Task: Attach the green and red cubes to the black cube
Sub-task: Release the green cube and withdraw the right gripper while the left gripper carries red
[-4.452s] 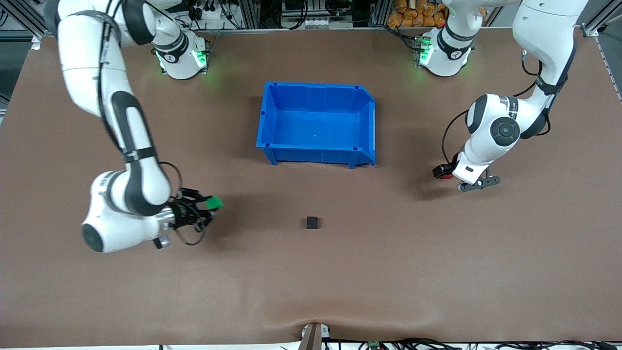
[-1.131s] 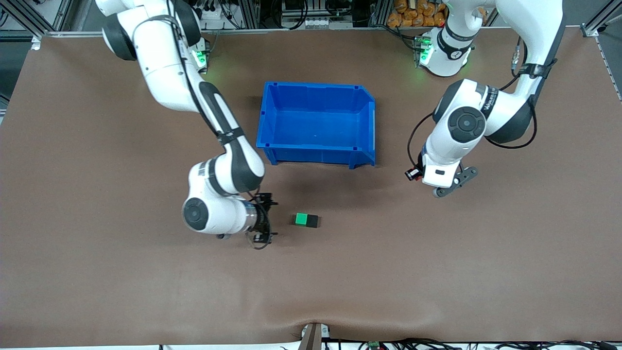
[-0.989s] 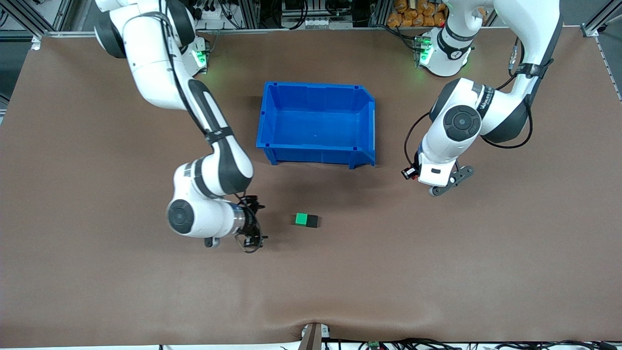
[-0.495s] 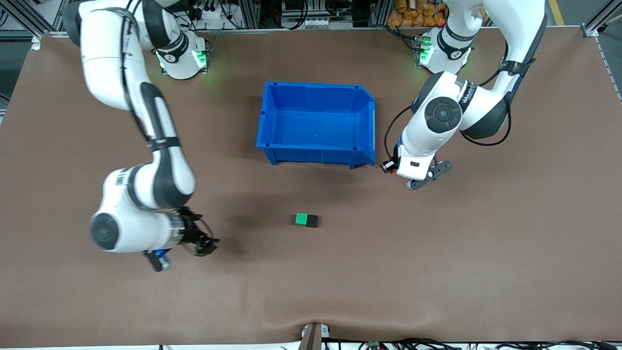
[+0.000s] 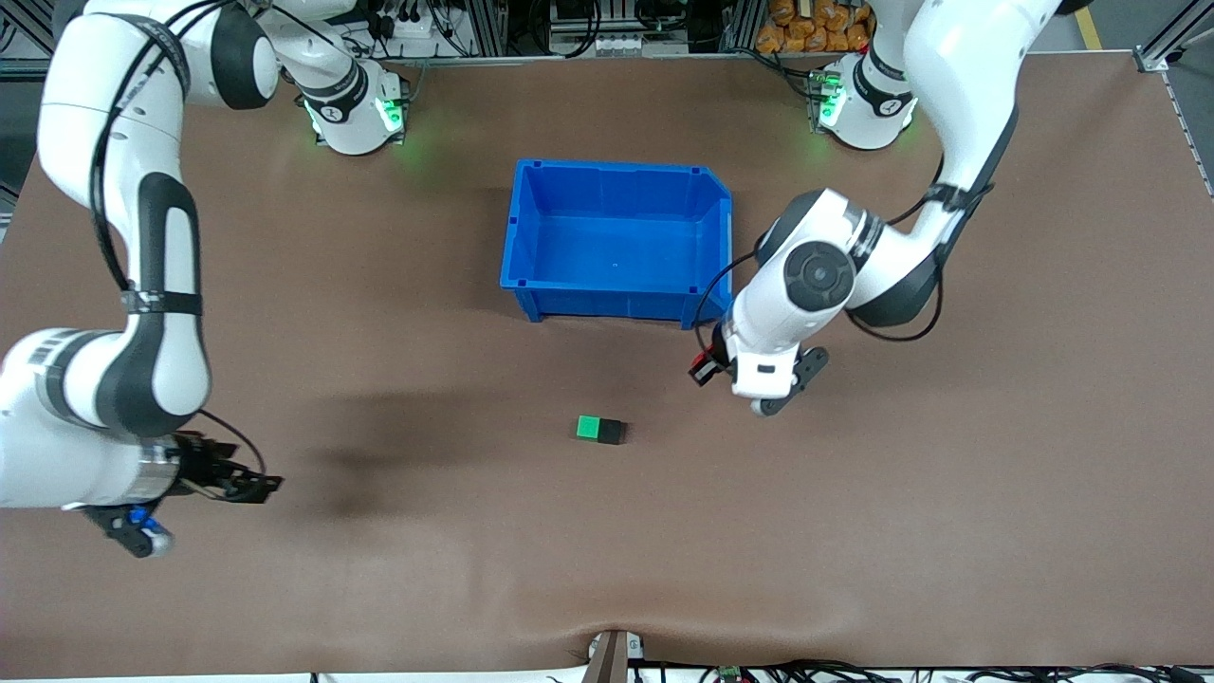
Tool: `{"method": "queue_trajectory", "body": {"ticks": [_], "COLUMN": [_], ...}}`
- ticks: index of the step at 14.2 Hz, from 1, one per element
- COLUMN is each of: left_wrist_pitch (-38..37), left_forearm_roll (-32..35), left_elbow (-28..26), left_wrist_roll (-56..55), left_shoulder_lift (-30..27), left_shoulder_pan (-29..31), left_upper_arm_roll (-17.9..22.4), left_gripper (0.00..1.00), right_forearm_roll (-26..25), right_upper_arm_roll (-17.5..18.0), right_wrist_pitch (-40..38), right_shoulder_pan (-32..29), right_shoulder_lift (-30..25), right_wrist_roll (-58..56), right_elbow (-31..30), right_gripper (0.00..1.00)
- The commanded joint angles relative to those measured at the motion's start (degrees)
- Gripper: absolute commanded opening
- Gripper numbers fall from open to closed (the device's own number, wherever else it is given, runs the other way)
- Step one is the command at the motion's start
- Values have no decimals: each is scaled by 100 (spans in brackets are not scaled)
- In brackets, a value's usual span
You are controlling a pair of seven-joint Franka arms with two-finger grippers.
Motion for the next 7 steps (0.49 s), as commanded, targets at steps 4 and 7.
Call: {"method": "queue_trajectory", "body": {"ticks": [4,7], "left_wrist_pitch": [-55,340], "left_forearm_roll": [-35,-44], "left_elbow": [1499,1851], "left_wrist_roll": [-1406,-2258], "left_shoulder_lift": [1176,1554], "left_shoulder_pan": [-536,-1387], "left_upper_arm_roll": [414,1266], "left_gripper": [0,0], "right_forearm_roll": [-327,-469], "right_upper_arm_roll": [-276,-276], "right_wrist_pitch": [-1523,-1683], "right_shoulder_pan": [20,12], "right_shoulder_lift": [-1461,-2269], "right_wrist_roll": [-1166,-2293], "right_elbow": [-213,-878], "right_gripper": [100,100]}}
